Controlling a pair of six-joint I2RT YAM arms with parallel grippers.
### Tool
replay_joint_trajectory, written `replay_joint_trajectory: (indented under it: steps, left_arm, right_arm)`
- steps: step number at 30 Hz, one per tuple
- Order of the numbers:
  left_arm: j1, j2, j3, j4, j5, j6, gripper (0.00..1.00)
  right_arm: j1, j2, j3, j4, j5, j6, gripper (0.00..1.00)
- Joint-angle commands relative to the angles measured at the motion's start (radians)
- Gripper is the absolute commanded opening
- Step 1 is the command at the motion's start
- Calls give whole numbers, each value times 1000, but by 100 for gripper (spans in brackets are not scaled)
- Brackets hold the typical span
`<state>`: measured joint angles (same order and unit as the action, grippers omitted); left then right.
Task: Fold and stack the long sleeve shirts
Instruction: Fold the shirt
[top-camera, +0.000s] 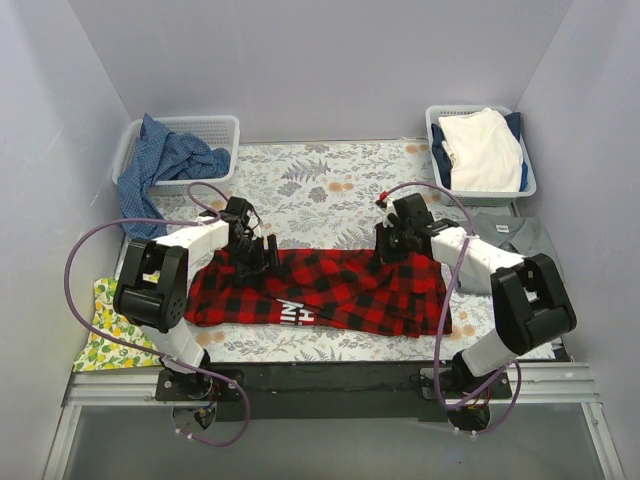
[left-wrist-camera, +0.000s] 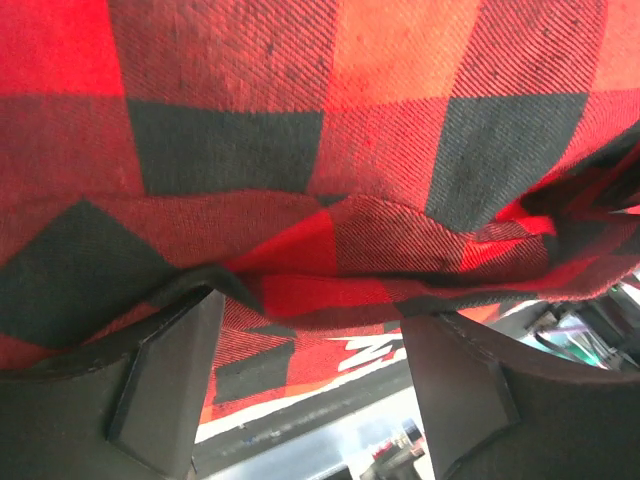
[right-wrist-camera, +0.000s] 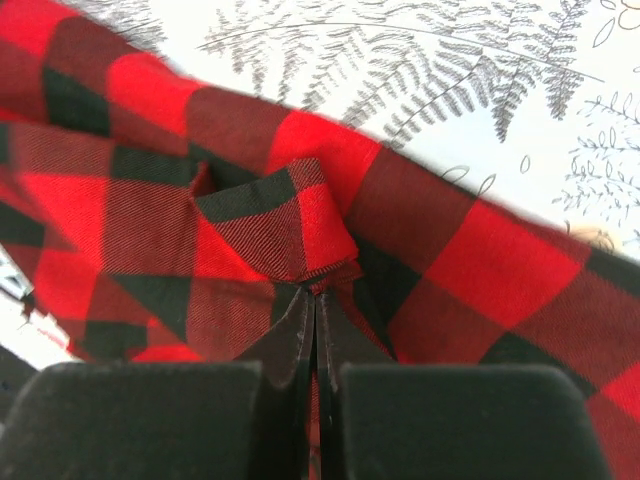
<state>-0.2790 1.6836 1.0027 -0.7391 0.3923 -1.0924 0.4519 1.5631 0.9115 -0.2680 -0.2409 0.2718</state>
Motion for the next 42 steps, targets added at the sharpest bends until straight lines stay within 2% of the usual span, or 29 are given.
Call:
replay_joint_trajectory:
  steps: [1, 5, 9, 10, 14, 15, 18, 21, 24, 27, 28, 33, 38, 41, 42]
  left_arm:
    - [-5, 59, -6, -9, -75, -17, 70]
    - [-5, 106, 10, -14, -115, -14, 70]
    - [-5, 142, 25, -19, -124, -9, 69]
    - [-5, 145, 27, -19, -125, -8, 69]
    - [-6, 154, 36, -19, -129, 0, 69]
    - [-5, 159, 39, -22, -130, 2, 69]
    - [-5, 159, 39, -23, -136, 5, 69]
    - [-5, 151, 36, -22, -129, 2, 69]
    - [-5, 148, 36, -22, -129, 2, 69]
    - [-5, 143, 36, -23, -130, 5, 69]
    - [-5, 143, 36, -23, -130, 8, 69]
    - [-5, 140, 39, -28, -130, 11, 69]
    - [-5, 131, 36, -28, -127, 11, 69]
    - [-5, 130, 31, -26, -125, 11, 69]
    - [-5, 128, 27, -25, -127, 9, 69]
  right_arm:
    - [30, -132, 40, -85, -43, -34, 1]
    - [131, -192, 44, -120, -75, -54, 1]
    - [295, -201, 41, -151, -89, -40, 1]
    - [319, -196, 32, -157, -89, -34, 6]
    - [430, -212, 14, -174, -74, -11, 36]
    - [445, -222, 9, -175, -57, -3, 50]
    - [446, -281, -2, -174, 32, 20, 73]
    - [429, -330, -13, -163, 121, 33, 77]
    - [384, -322, -34, -155, 132, 61, 69]
    - [375, -253, -31, -152, 105, 38, 58]
    - [375, -203, -25, -158, 95, 32, 58]
    - [375, -72, 4, -123, 16, -25, 66]
    - [375, 12, 21, -105, -32, -45, 66]
    - [375, 38, 27, -105, -40, -46, 59]
    - [375, 43, 29, -106, -34, -45, 53]
